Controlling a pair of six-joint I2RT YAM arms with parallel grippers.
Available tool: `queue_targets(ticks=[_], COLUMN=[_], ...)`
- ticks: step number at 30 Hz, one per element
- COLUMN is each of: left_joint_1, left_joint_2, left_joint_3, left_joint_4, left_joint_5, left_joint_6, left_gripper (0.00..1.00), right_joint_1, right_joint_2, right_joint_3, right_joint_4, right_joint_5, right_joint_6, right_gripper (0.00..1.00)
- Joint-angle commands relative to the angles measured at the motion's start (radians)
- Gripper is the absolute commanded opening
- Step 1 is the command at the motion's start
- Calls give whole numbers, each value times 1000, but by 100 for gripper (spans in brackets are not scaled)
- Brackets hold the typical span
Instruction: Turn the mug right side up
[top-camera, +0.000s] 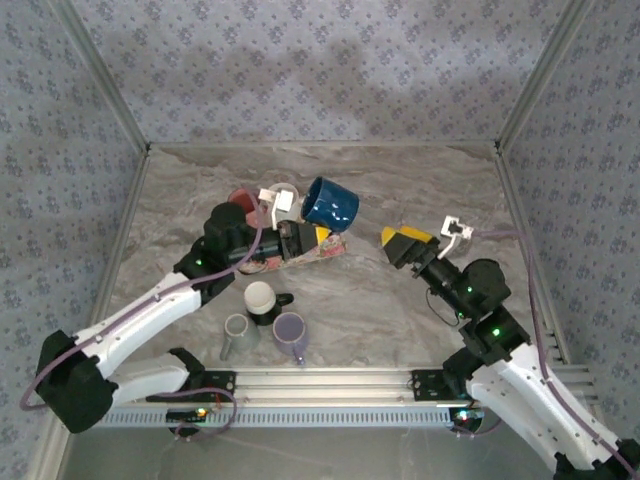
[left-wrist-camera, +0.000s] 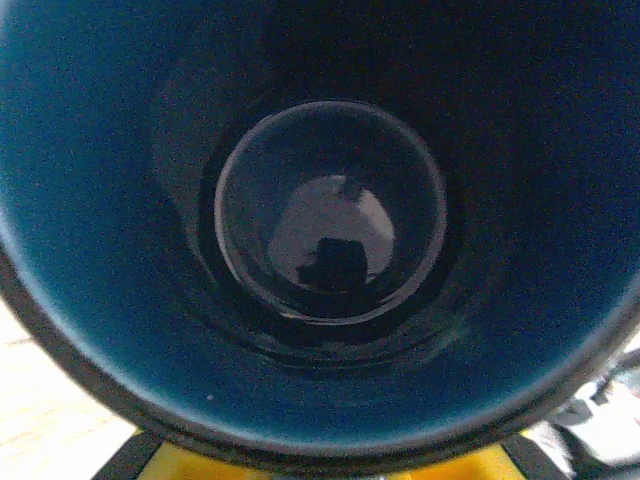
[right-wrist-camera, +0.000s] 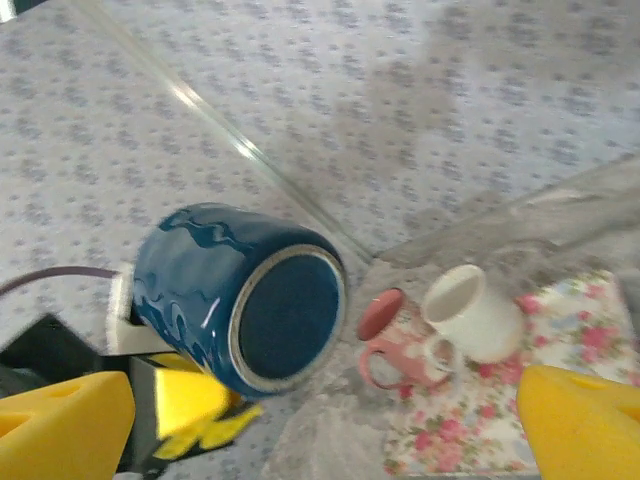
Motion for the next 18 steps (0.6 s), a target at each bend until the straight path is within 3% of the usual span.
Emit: queue_targets(ticks=[1, 5, 18], left_joint_1=[-59, -66, -68], left_joint_2=[34, 168, 560], left_joint_3=[194, 276, 513], left_joint_4=[-378, -492, -554], left_joint_5=[-342, -514, -702], left_joint_6=[319, 369, 393], left_gripper=[0, 0, 0], right_joint_1=[-15, -10, 59], right_joint_2=[3, 50, 79], right_joint_3=[17, 89, 144], right_joint_4=[-81, -201, -365], right_joint_5=[102, 100, 154], right_joint_6=[18, -35, -151], right_gripper=[99, 99, 100])
